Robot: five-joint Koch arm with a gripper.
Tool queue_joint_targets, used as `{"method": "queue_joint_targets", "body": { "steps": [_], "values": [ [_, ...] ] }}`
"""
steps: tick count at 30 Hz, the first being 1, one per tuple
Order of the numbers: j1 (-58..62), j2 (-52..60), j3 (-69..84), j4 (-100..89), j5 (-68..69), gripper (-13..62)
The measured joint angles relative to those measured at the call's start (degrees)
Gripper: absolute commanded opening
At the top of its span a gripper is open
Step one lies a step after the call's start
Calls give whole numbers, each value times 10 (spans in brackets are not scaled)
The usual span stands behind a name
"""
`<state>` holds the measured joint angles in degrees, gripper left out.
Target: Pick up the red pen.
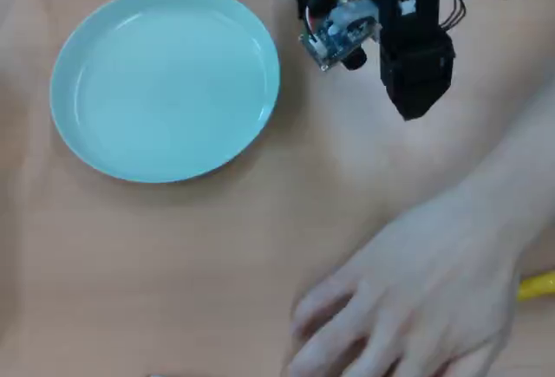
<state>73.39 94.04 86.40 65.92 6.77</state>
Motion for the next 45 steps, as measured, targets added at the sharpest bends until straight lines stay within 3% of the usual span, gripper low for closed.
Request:
{"method": "queue_joint_targets", "body": {
  "steps": [34, 45],
  "values": [
    [-5, -1, 0, -10, 12, -69],
    [1, 45, 0, -15, 133, -69]
  ]
}}
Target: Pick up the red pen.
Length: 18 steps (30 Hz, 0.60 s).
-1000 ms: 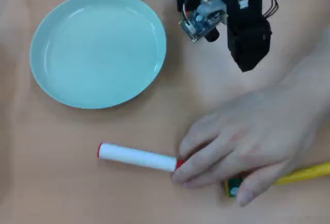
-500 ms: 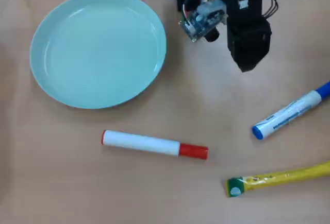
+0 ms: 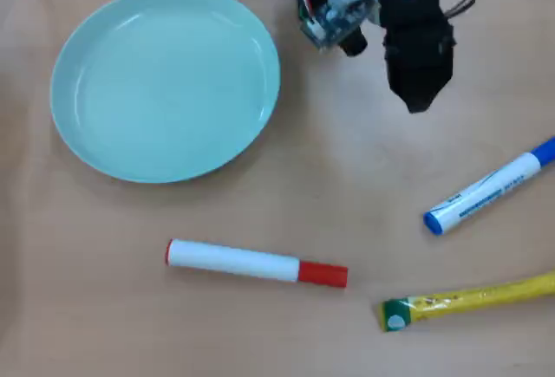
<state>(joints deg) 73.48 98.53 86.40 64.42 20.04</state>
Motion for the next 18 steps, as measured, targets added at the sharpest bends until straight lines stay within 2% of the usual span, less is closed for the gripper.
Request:
{"method": "queue_joint_targets", "body": {
  "steps": [5, 10, 14, 18],
  "values": [
    [35, 11, 0, -1, 77, -69],
    [83, 69, 0, -1, 113, -69],
    [113, 92, -1, -2, 101, -69],
    [147, 92, -54, -1, 15, -69]
  ]
}}
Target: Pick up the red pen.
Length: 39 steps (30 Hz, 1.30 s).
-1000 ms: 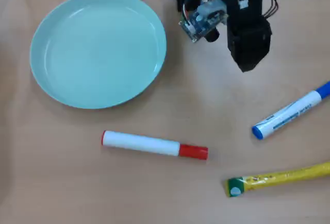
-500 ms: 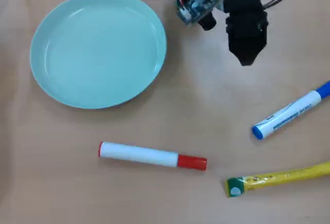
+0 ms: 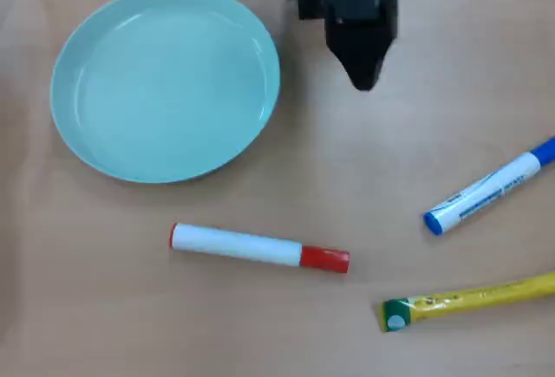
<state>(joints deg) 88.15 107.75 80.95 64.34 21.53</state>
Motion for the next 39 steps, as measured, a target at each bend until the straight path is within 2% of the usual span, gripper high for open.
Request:
{"method": "queue_joint_targets", "body": {
  "steps": [4, 13, 15, 18, 19, 27, 39],
  "values": [
    [40, -22, -133, 2, -96, -69],
    [72, -190, -328, 158, -192, -52],
    [87, -238, -356, 178, -203, 12],
    [105, -308, -380, 209, -206, 151],
    [112, -330, -388, 219, -206, 170],
    [131, -488, -430, 243, -206, 174],
    [152, -524, -480, 279, -231, 188]
  ]
}}
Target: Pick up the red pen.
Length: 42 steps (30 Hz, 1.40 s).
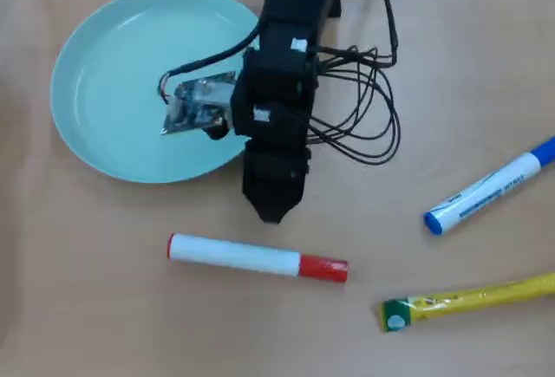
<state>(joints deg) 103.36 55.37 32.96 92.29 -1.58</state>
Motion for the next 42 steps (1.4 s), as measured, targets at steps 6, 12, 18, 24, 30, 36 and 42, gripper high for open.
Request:
{"method": "queue_joint_targets", "body": {
  "steps": [6, 12, 18, 24, 30, 36, 42],
  "values": [
    [5, -13, 0, 3, -9, 401],
    [7, -34, 0, 3, -11, 464],
    [16, -92, 0, 0, -11, 466],
    [16, -158, -67, -8, -11, 464],
    [16, -181, -86, -43, -13, 463],
    [16, -191, -87, -47, -13, 458],
    [17, -197, -87, -58, -13, 343]
  ]
}}
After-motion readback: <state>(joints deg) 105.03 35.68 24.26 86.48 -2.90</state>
